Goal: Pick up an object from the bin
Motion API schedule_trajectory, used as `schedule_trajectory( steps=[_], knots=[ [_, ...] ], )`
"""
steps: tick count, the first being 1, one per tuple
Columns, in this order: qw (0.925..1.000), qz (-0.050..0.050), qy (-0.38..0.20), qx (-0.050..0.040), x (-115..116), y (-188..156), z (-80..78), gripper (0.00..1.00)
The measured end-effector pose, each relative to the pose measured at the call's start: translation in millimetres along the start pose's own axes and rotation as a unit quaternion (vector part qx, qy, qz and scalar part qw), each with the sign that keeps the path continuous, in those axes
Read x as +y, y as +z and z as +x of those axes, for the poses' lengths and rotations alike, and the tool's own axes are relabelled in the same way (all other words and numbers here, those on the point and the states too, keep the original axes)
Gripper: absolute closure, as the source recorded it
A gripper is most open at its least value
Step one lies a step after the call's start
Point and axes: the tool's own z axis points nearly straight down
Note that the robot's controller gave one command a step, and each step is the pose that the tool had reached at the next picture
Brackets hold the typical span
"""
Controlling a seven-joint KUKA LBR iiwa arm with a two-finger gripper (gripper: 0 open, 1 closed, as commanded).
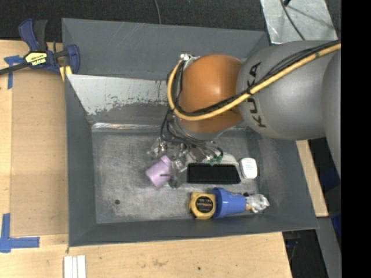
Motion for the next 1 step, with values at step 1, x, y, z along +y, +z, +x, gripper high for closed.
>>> schedule_trajectory(
  steps=[1],
  knots=[
    [0.9999, 0.000, -0.016, -0.0010, 11.1, -133.0, -21.1, 1.00]
  ],
)
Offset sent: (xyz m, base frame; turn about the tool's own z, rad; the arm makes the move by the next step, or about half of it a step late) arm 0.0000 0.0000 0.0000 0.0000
